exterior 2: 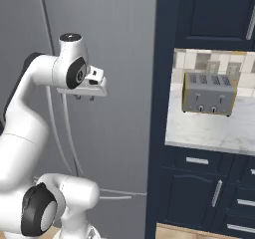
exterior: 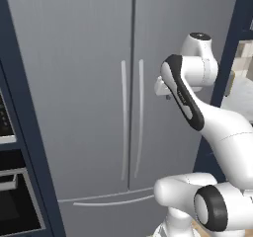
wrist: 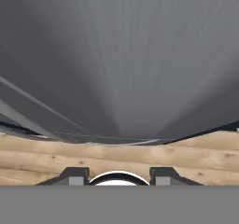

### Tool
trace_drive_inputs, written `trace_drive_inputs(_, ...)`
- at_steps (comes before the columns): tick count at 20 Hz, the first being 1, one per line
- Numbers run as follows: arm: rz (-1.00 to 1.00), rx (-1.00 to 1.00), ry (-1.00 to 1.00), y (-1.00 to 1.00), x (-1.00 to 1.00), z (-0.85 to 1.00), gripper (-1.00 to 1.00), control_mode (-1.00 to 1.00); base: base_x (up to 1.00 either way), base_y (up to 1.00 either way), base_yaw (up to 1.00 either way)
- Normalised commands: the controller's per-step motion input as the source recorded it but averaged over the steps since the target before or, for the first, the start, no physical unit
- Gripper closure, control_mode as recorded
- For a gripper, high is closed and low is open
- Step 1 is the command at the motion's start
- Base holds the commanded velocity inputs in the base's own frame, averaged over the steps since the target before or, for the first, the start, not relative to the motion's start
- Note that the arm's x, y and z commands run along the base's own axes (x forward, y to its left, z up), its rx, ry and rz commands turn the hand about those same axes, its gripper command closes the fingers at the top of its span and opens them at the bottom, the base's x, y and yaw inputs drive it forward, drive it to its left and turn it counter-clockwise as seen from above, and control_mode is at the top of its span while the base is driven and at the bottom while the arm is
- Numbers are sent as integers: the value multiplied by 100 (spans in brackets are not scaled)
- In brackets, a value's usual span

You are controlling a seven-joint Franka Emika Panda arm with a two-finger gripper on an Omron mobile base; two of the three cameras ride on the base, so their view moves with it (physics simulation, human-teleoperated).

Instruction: Gather the eggplant and lime from the fridge and place them on a tray on the dining counter. Then gather the chicken drumsticks from the fridge and place them on the other tray.

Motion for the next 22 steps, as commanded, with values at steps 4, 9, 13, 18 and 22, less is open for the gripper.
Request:
trace_drive_inputs(4, 0, 0, 0, 0, 0, 0, -100, 100, -9, 5, 1)
trace_drive_inputs(9, 0, 0, 0, 0, 0, 0, -100, 100, -49, 33, 2)
trace_drive_inputs(13, 0, 0, 0, 0, 0, 0, -100, 100, -67, 43, 0)
trace_drive_inputs(18, 0, 0, 0, 0, 0, 0, -100, 100, -42, 47, 0)
trace_drive_inputs(22, 0, 0, 0, 0, 0, 0, -100, 100, -9, 29, 0)
